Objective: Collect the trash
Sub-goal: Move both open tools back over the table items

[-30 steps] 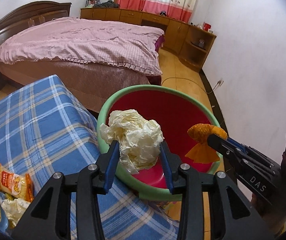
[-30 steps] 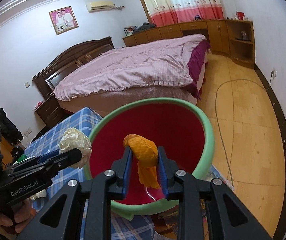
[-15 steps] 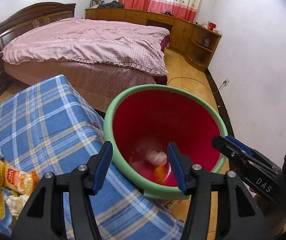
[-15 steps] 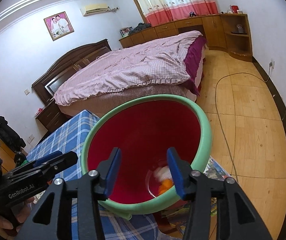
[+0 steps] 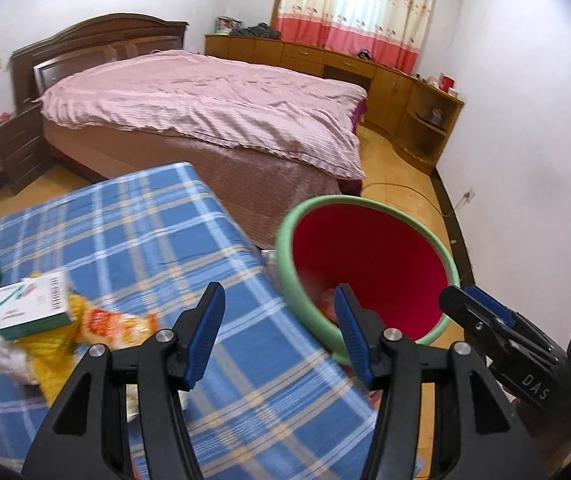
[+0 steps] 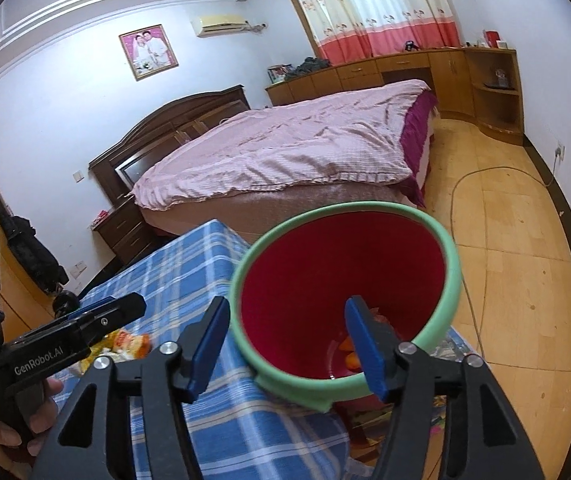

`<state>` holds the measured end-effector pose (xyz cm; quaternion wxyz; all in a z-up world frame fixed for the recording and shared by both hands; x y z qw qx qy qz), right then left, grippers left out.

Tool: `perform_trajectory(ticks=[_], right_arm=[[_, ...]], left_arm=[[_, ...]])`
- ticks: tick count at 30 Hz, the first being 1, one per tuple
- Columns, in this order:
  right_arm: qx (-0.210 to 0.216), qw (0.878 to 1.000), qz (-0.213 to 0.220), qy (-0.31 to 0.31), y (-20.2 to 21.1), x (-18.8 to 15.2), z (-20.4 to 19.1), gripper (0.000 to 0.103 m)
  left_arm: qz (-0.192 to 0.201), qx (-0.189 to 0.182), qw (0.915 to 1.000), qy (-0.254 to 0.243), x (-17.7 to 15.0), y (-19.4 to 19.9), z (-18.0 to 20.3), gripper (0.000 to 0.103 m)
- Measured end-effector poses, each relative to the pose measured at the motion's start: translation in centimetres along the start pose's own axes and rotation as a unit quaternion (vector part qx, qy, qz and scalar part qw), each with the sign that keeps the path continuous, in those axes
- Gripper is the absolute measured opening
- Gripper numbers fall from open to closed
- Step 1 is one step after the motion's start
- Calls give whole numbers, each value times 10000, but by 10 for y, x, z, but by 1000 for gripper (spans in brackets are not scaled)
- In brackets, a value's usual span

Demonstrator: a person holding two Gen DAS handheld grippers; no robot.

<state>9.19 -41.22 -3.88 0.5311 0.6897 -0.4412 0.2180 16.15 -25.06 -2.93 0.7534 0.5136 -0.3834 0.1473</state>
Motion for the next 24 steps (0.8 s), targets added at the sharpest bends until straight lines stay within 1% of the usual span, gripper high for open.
perform_trajectory(ticks=[2, 4, 8, 11, 19, 24], right_arm=[[52, 10000, -36, -2, 2, -2, -10, 69], [126, 9999, -31, -9, 4, -4, -19, 69], [234, 9997, -43, 102, 6, -8, -42, 73], [307, 9993, -73, 192, 7, -12, -56, 73], [475, 9976, -301, 392, 5, -31, -93, 79], [576, 9946, -656, 568, -3, -55, -118, 80]], left_arm=[[54, 106, 9999, 86, 1, 9, -14, 57], [108, 173, 9996, 173, 2, 18, -25, 57], [235, 441, 9983, 299, 2, 38, -56, 57], [272, 592, 9970, 411, -2, 49, -75, 57], [282, 1058, 9911, 752, -28, 79, -133, 57], [237, 1268, 9872, 934, -47, 95, -157, 57]])
Point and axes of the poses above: each gripper's, at about its wrist camera, not at the fingertips, and y roughly against the way its jaws point, z to its right, x to its top, the point moved 10 cm from there along -y, roughly the way its jaws point
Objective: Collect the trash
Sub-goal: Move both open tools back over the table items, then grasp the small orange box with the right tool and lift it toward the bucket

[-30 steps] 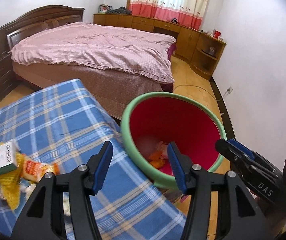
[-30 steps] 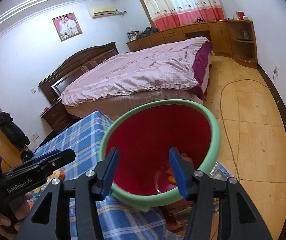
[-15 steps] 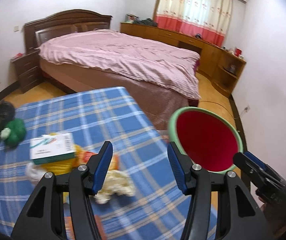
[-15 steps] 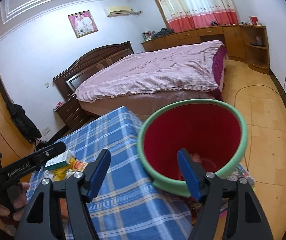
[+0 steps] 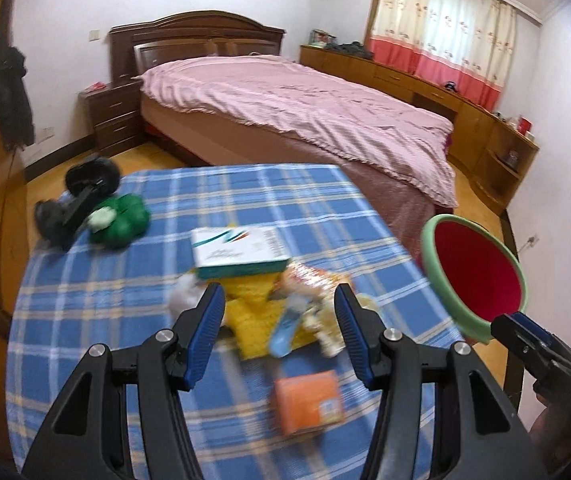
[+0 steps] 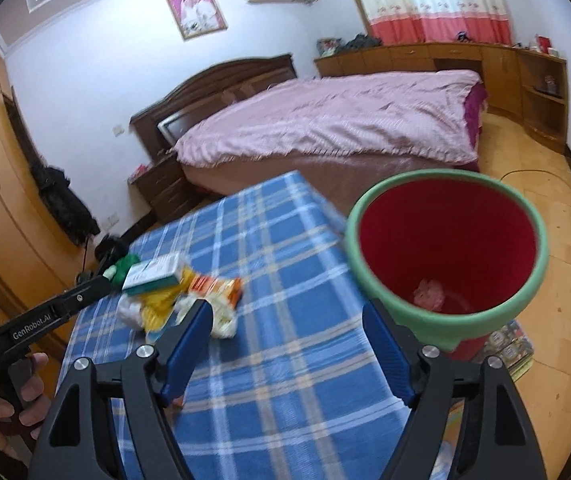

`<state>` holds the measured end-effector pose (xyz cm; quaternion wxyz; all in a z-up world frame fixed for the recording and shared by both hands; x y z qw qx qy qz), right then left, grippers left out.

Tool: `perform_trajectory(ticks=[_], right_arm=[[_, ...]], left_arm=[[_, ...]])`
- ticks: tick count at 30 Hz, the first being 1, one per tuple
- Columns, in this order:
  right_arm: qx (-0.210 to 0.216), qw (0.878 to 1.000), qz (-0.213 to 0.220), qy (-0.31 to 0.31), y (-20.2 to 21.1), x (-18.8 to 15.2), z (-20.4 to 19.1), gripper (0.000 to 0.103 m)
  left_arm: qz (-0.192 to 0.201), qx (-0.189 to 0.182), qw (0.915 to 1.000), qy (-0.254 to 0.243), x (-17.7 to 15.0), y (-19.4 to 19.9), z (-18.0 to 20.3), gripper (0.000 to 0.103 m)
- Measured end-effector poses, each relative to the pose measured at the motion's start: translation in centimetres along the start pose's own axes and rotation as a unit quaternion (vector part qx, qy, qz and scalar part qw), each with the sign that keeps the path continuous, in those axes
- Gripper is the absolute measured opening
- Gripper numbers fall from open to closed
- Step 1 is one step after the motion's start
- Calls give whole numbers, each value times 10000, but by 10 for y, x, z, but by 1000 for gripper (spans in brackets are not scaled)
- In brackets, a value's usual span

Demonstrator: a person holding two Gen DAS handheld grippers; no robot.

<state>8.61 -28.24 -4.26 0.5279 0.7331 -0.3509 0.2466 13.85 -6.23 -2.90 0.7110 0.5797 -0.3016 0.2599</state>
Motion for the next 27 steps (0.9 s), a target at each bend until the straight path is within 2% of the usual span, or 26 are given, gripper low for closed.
perform_trajectory(ticks=[8, 14, 27], right_arm=[[282, 9978, -493, 334, -18, -32, -51, 80], [166, 9943, -855, 611, -36, -49, -77, 81], [284, 9848, -1440, 929, -62, -84, -125, 81]], left_arm=[[-120, 385, 9983, 431, -28, 11, -57, 57], [-213, 577, 9958, 680, -48, 18, -92, 57], [-566, 659, 9909, 1032, -81, 10, -127, 57]])
Point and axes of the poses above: each gripper's, at about its wrist camera, not at the fingertips, and y roughly against the way its jaws point, z to its right, x to its top, the point moved 10 cm from there along -y, roughly the way its jaws point
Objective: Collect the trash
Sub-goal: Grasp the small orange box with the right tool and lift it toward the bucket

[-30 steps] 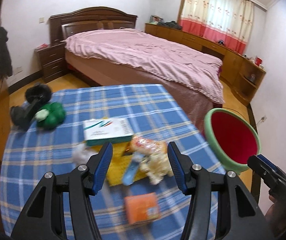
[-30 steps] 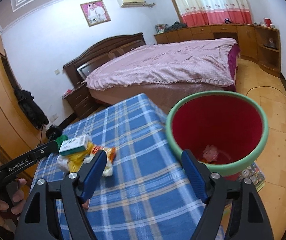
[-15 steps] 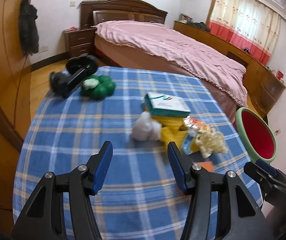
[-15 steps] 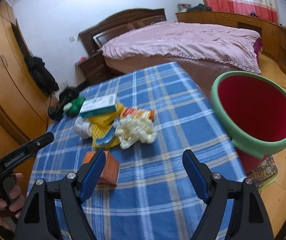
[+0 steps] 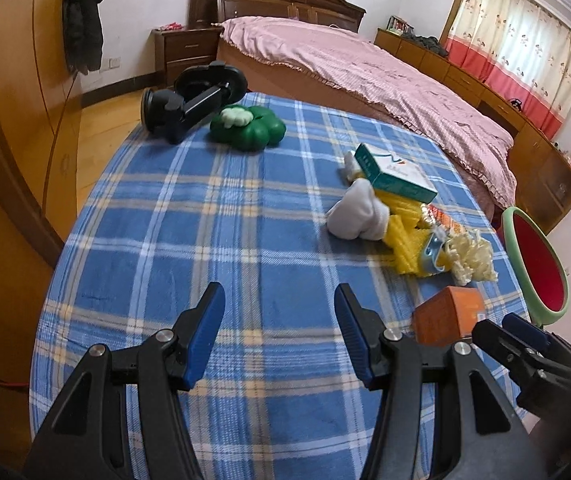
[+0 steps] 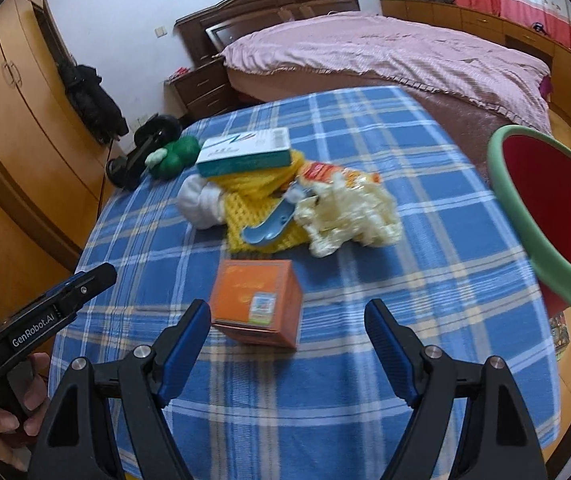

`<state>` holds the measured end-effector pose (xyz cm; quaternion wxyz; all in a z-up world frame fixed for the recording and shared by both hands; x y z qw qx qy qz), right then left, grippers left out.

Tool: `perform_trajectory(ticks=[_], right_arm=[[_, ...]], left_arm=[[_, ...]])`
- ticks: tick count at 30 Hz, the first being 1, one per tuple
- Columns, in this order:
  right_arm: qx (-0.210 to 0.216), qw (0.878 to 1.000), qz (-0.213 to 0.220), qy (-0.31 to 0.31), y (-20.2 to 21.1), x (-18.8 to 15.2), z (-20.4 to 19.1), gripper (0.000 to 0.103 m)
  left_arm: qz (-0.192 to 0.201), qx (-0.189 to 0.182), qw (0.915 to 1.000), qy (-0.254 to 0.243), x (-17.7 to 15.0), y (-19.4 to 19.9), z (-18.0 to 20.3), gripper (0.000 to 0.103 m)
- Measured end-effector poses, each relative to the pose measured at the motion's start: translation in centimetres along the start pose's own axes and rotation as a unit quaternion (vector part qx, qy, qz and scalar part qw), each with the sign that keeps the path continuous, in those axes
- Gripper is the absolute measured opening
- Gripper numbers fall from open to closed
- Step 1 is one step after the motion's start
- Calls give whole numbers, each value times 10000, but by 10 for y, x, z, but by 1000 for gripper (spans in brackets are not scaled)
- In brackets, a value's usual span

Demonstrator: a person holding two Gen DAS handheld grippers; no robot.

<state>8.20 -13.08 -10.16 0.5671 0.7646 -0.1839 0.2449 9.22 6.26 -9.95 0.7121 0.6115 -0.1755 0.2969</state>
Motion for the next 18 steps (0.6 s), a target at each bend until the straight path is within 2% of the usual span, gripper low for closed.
perform_trajectory(ticks=[9, 13, 18], right_arm=[[-113, 9994, -189, 254, -22, -4, -17, 81], [-164, 9994, -211, 234, -27, -4, -13, 53], [-55, 9993, -195, 302, -24, -5, -9, 50]], left_arm=[[-81, -74, 9999, 94, -3, -8, -9, 57], [-100, -126, 9999, 53, -4, -9, -5, 57], [-107, -199, 9997, -17, -4, -11, 5, 57]])
Point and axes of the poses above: each gripper's, at about its wrist camera, not at the fingertips, and y roughly against the way its jaws point, z to its right, x to its top, the point moved 10 cm from there along -y, roughly the way its jaws point
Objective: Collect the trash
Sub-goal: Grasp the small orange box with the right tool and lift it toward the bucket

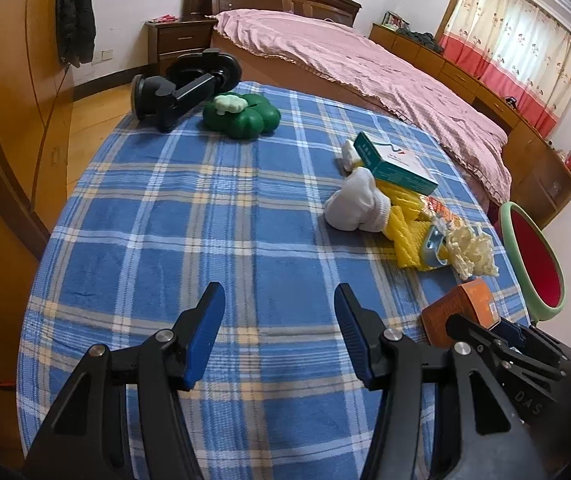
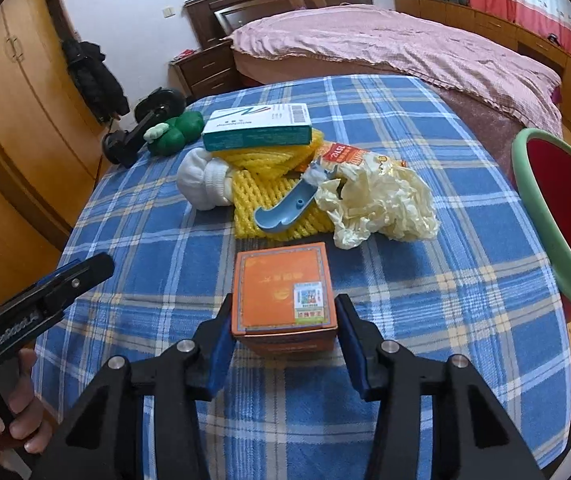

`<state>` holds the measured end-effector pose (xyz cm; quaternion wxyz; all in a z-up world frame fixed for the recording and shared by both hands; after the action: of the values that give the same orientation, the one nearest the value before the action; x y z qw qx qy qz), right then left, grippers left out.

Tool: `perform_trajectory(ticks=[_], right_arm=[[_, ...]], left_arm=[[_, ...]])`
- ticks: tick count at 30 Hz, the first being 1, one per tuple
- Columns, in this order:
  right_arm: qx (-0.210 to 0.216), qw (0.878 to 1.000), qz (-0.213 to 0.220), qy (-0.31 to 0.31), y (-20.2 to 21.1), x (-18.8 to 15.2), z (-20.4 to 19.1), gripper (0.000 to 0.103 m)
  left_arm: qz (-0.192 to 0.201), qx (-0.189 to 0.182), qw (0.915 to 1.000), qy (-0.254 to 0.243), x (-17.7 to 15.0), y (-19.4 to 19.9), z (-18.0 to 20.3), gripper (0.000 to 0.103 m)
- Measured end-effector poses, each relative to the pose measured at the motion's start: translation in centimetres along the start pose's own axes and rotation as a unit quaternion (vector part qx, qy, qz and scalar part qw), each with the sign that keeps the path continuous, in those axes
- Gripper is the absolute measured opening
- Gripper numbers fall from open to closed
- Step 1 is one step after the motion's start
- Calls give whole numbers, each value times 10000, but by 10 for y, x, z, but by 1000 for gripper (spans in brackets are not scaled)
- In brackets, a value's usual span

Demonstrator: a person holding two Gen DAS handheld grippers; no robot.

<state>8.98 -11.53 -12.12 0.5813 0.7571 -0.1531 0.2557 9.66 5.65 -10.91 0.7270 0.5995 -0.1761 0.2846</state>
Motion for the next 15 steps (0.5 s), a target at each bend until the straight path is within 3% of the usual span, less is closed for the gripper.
perform_trajectory(ticks=[7, 15], right_arm=[[69, 9989, 469, -60, 37, 16, 19, 50], [-254, 9899, 1330, -425, 100, 42, 64, 50]], left_arm=[[32, -267, 9994, -221, 3, 3, 30, 57], [143, -663, 9942, -831, 11, 6, 92, 57]])
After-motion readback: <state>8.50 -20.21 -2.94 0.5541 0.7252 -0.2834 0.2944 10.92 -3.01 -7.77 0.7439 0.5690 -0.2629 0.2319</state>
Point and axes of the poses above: each gripper's, at about its wrist camera, not at the fingertips, and y roughly against the way its jaws point, z to its right, x to its top, the point moved 10 cm from there along -y, roughly the way its jaws point
